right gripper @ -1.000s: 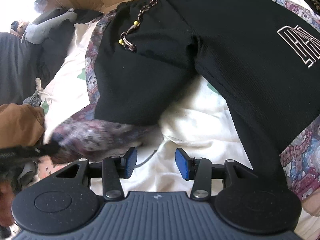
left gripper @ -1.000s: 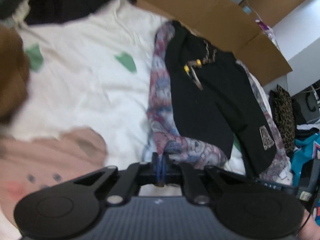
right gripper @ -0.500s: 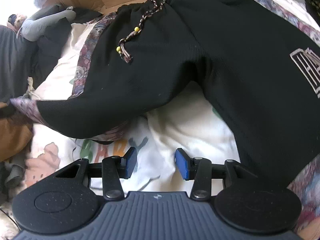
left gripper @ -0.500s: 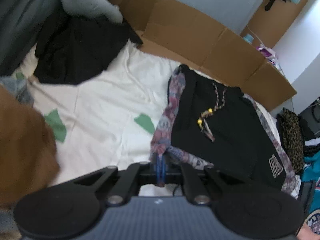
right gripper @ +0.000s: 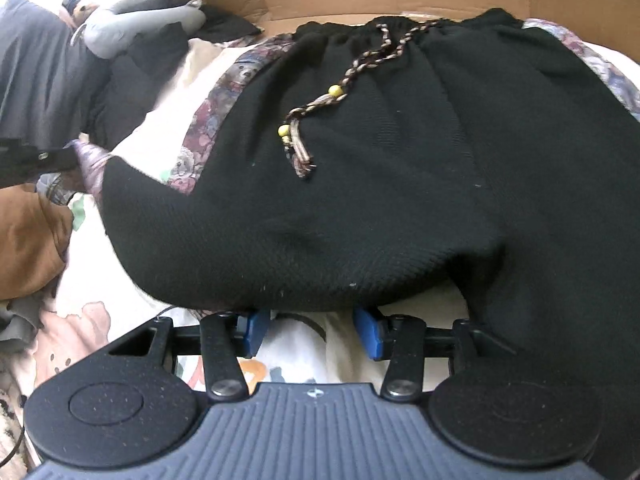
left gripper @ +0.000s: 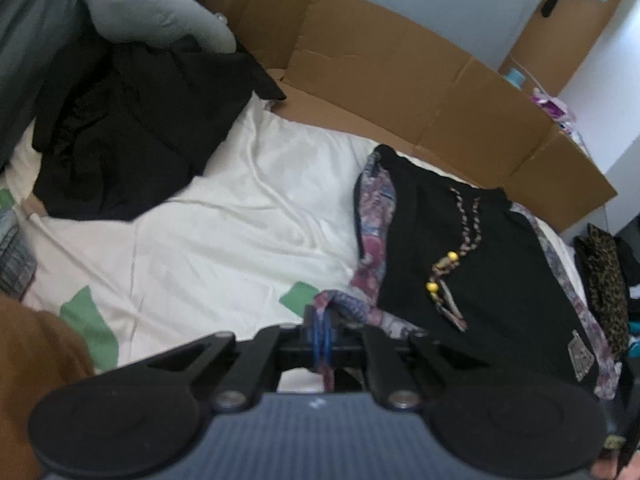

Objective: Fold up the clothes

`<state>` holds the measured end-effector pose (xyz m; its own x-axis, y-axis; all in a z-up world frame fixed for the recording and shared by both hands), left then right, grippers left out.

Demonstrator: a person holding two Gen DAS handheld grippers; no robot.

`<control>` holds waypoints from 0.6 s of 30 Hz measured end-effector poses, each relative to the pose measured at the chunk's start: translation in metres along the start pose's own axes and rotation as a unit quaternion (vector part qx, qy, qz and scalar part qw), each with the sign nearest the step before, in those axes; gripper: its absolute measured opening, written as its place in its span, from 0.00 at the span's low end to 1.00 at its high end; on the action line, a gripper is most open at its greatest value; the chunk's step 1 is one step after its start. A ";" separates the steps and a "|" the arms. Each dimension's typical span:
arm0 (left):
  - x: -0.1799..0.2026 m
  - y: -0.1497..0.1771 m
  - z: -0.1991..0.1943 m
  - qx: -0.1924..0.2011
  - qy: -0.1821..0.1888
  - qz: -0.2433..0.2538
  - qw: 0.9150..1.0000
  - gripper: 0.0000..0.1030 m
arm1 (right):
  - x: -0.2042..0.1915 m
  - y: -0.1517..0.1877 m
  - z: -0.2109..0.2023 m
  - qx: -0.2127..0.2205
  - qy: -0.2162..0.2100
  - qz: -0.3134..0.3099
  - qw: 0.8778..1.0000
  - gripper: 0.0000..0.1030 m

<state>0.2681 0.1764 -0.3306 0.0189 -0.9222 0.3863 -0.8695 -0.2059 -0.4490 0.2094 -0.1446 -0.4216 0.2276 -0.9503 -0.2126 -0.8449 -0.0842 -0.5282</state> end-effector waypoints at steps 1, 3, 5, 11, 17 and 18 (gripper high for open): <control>-0.002 -0.002 0.006 -0.001 -0.004 0.003 1.000 0.03 | -0.001 -0.001 0.002 0.001 -0.002 -0.002 1.000 0.52; -0.005 -0.004 0.018 -0.003 -0.008 0.006 1.000 0.03 | -0.003 -0.002 0.006 0.003 -0.006 -0.004 1.000 0.52; -0.008 -0.005 0.029 -0.006 -0.012 0.008 1.000 0.03 | -0.003 -0.003 0.007 0.009 -0.012 0.005 1.000 0.52; -0.018 -0.001 0.058 -0.018 -0.023 0.005 1.000 0.03 | -0.010 -0.005 0.007 0.025 -0.029 -0.001 0.999 0.52; -0.028 0.005 0.077 -0.023 -0.027 -0.010 0.999 0.03 | -0.006 -0.012 0.017 0.028 -0.014 0.011 0.999 0.52; -0.029 0.005 0.079 -0.025 -0.028 -0.014 0.999 0.03 | -0.004 -0.013 0.020 0.028 -0.012 0.020 0.999 0.52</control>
<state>0.3020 0.1766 -0.4081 0.0695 -0.9335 0.3517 -0.8919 -0.2161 -0.3974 0.2289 -0.1340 -0.4301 0.2065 -0.9449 -0.2542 -0.8252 -0.0286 -0.5641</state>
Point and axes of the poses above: each gripper's, at about its wrist camera, not at the fingertips, and z roughly the way its jaws point, x to its right, y to its underside, the point moved 4 cm from there along z, roughly the way its jaws point, and after that the axes turned 13 degrees about -z, right-handed, at the moved point
